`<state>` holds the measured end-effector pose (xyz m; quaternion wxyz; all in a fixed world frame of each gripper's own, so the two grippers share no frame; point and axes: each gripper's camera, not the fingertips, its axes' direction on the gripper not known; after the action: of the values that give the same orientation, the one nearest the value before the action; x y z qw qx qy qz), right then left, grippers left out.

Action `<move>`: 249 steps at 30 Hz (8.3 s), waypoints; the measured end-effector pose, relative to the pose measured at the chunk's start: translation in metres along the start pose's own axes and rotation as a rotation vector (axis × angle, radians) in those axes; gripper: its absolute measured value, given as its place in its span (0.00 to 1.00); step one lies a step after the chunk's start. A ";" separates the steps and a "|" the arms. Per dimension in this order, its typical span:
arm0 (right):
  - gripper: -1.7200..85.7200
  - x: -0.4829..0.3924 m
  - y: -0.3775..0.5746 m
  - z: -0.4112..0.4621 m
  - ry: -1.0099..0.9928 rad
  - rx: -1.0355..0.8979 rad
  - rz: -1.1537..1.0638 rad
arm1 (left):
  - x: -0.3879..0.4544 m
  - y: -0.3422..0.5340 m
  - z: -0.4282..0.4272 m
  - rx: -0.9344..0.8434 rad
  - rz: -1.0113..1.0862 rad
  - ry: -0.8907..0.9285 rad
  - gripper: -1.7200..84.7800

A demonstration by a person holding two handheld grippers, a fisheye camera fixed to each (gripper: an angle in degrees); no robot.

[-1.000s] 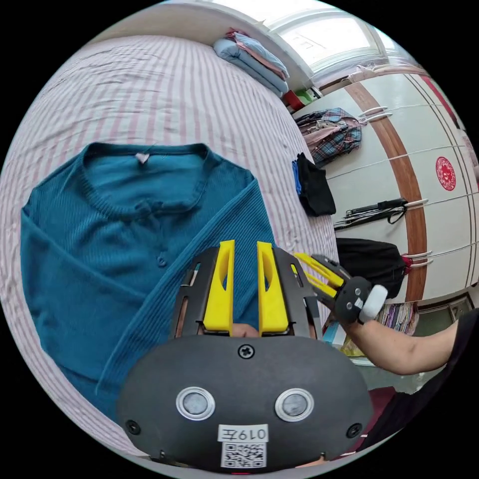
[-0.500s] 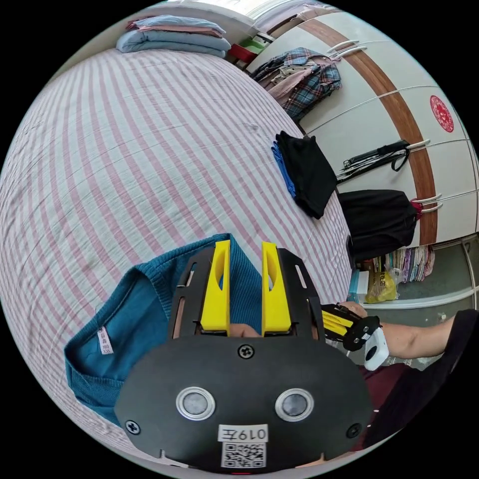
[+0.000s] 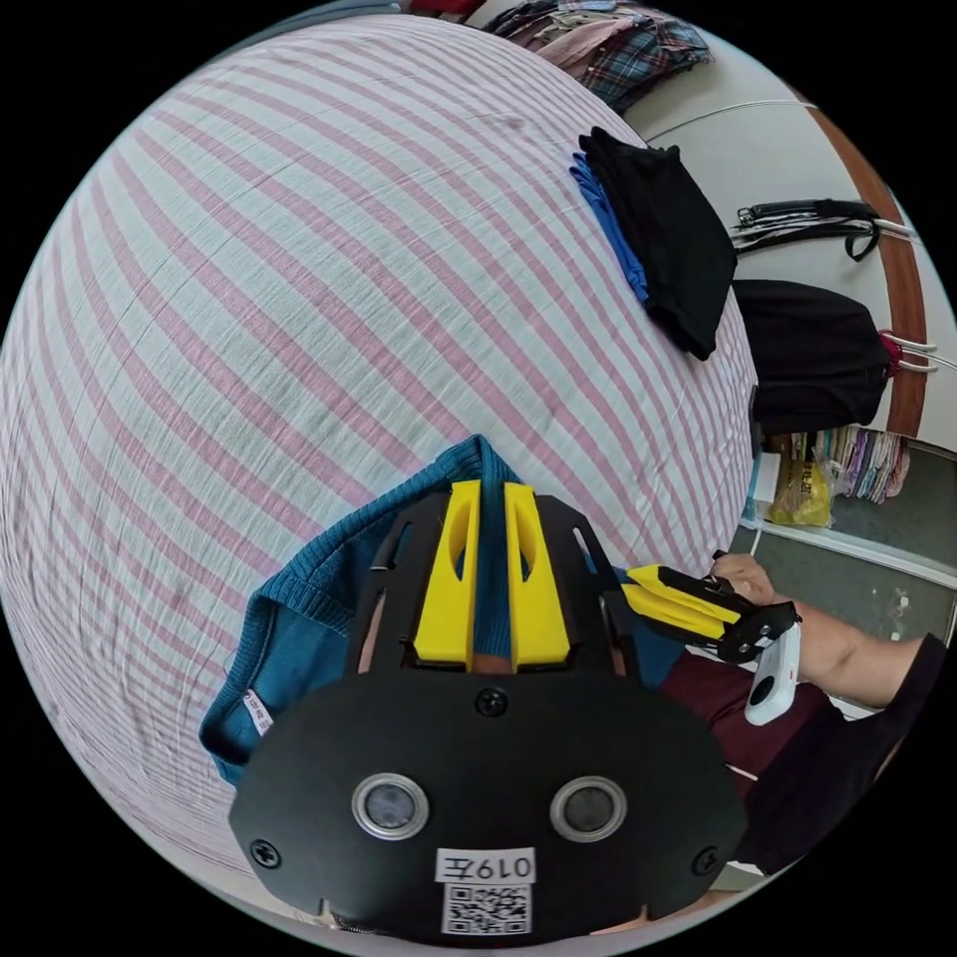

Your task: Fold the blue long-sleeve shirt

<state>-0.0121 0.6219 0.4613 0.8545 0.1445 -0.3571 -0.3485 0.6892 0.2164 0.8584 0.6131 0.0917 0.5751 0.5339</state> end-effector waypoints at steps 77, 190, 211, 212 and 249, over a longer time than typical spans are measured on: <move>0.01 0.322 0.312 0.395 -1.139 0.189 1.031 | -0.047 -0.047 -0.005 -0.140 0.415 0.182 0.03; 0.07 -0.293 0.071 0.063 -1.153 0.160 1.582 | -0.092 0.771 -0.083 0.229 -0.161 0.292 0.05; 0.07 -0.342 0.040 0.072 -1.145 0.173 1.542 | -0.154 0.754 -0.116 0.192 -0.219 0.465 0.04; 0.08 -0.345 0.039 0.073 -1.145 0.154 1.519 | -0.158 0.754 -0.116 0.187 -0.227 0.465 0.04; 0.01 -0.343 0.028 0.082 -1.163 0.134 1.470 | -0.170 0.731 -0.129 0.100 -0.161 0.418 0.03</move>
<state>-0.2291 0.8816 0.3582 0.5374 -0.2651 -0.7491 0.2826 0.2240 0.3243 1.4510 0.5159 -0.0369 0.7208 0.4614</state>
